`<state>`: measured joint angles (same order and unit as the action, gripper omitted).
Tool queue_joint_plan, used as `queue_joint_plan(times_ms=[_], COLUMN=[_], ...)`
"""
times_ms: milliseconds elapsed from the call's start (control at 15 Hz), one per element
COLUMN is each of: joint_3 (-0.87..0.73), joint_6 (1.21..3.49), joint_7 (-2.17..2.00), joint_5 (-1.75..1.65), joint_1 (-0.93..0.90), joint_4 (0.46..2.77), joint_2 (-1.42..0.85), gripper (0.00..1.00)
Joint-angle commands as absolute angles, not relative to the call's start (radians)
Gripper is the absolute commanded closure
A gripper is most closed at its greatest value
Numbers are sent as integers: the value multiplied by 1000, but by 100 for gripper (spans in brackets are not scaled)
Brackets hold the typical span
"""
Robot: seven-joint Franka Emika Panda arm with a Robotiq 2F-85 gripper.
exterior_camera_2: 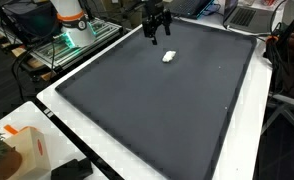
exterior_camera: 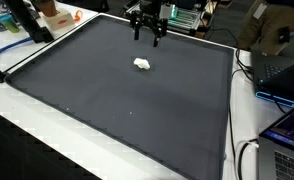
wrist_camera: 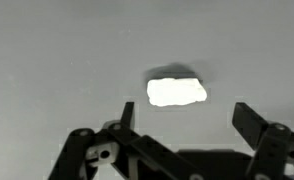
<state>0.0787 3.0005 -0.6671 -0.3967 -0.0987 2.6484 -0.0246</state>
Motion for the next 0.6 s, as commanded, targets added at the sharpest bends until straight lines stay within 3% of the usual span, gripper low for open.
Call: queue_joint_plan(times_ms=[0, 533], joint_3=[77, 117], joint_6=[3015, 2961], joint_7=[-709, -605], joint_5=[-451, -315], joint_1=[-106, -107], joint_4=[2641, 2592], joint_2=[-44, -64], gripper=[0, 0])
